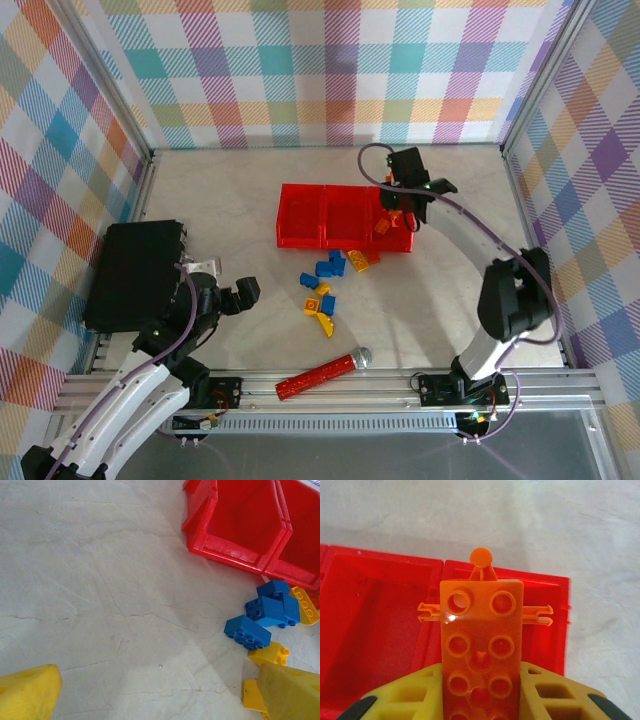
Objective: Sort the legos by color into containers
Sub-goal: Place the lego in the container.
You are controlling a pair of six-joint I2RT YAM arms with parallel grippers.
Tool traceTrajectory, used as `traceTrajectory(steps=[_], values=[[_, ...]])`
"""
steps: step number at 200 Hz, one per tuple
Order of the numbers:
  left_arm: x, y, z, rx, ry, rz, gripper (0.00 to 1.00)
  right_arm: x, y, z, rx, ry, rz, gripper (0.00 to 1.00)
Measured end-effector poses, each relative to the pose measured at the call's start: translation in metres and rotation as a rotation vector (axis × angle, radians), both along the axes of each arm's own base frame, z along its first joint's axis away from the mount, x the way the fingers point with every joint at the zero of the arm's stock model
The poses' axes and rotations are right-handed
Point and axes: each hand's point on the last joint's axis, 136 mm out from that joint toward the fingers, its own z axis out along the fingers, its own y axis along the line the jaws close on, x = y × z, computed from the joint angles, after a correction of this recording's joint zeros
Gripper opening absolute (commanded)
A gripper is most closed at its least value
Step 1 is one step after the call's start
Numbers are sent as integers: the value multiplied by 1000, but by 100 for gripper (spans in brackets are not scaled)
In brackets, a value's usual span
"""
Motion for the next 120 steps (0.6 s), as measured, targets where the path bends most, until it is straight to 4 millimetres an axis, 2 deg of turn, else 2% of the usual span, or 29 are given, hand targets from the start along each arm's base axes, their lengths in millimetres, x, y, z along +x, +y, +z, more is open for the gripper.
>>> traceTrajectory(steps=[39, 73, 120], values=[[-1, -3, 8, -4, -5, -20, 100, 11, 5, -27, -59, 77, 51, 29], [-2, -8, 2, -3, 28, -47, 100, 12, 3, -45, -83, 128, 52, 35], [-3, -16, -5, 18, 66, -84, 100, 7, -2, -51, -77, 166, 39, 45]])
